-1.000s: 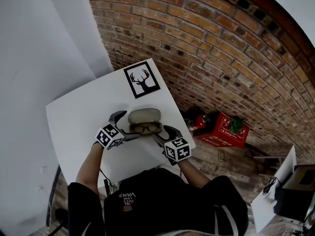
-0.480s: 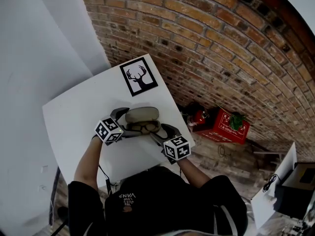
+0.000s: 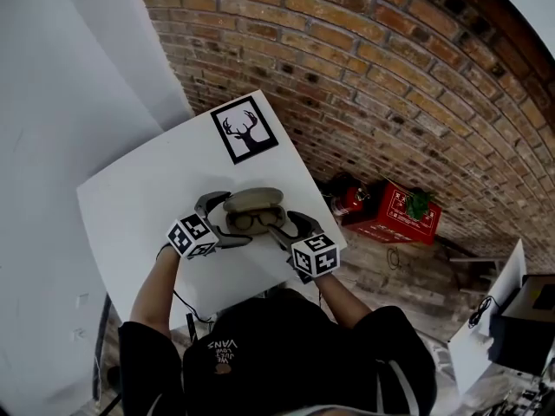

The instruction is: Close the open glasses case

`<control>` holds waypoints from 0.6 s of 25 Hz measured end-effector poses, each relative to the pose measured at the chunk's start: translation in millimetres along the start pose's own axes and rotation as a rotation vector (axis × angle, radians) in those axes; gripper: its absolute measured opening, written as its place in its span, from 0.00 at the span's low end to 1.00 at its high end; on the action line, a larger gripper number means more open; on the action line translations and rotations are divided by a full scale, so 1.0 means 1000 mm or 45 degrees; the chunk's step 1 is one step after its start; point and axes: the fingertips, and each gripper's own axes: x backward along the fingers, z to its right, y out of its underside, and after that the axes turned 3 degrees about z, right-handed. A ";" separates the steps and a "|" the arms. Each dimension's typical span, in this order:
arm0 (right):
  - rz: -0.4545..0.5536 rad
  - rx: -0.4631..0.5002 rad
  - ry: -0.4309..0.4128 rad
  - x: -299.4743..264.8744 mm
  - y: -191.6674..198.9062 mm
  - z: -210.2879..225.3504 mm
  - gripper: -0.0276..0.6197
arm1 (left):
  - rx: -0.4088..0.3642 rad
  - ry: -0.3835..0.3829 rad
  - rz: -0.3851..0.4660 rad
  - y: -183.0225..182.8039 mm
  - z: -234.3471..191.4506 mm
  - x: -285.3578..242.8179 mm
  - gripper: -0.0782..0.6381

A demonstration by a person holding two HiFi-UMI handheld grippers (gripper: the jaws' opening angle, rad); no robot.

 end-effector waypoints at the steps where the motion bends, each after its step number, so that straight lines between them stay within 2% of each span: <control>1: 0.014 0.001 0.005 0.002 -0.003 0.000 0.46 | -0.016 -0.003 0.001 0.000 0.003 0.001 0.90; 4: 0.080 -0.023 0.016 0.008 -0.015 0.000 0.46 | -0.048 -0.019 0.022 -0.002 0.014 0.004 0.90; 10: 0.236 -0.115 0.029 0.023 -0.036 0.003 0.41 | -0.044 -0.040 0.107 0.001 0.038 0.008 0.90; 15: 0.267 -0.125 0.030 0.024 -0.043 0.005 0.38 | -0.009 -0.069 0.153 0.004 0.047 0.008 0.90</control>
